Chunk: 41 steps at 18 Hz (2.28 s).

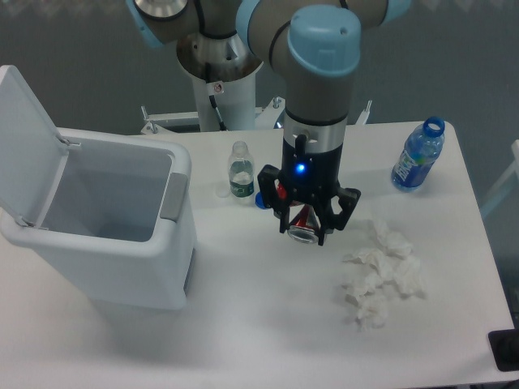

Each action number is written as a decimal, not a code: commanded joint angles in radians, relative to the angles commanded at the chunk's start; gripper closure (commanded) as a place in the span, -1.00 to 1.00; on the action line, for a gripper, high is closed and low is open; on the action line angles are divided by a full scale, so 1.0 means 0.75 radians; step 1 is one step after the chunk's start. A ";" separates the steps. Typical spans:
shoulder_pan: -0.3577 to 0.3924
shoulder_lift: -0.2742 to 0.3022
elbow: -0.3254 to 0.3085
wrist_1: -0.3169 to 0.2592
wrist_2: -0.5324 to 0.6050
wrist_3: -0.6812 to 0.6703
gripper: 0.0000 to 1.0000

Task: Place the cans in the trash can
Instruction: 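Lift the red soda can held in the gripper off the table, then carry the red can over to the open white trash bin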

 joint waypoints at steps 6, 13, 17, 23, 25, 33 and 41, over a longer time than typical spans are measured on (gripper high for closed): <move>0.004 0.094 0.002 0.002 -0.090 -0.321 0.02; -0.006 0.162 -0.002 0.027 -0.176 -0.626 0.02; -0.035 0.203 -0.012 0.033 -0.211 -0.696 0.02; -0.161 0.211 -0.020 0.033 -0.217 -0.723 -0.01; -0.198 0.211 -0.023 0.033 -0.231 -0.723 -0.01; -0.282 0.203 -0.039 0.108 -0.237 -0.719 -0.05; -0.317 0.178 -0.061 0.121 -0.237 -0.710 -0.06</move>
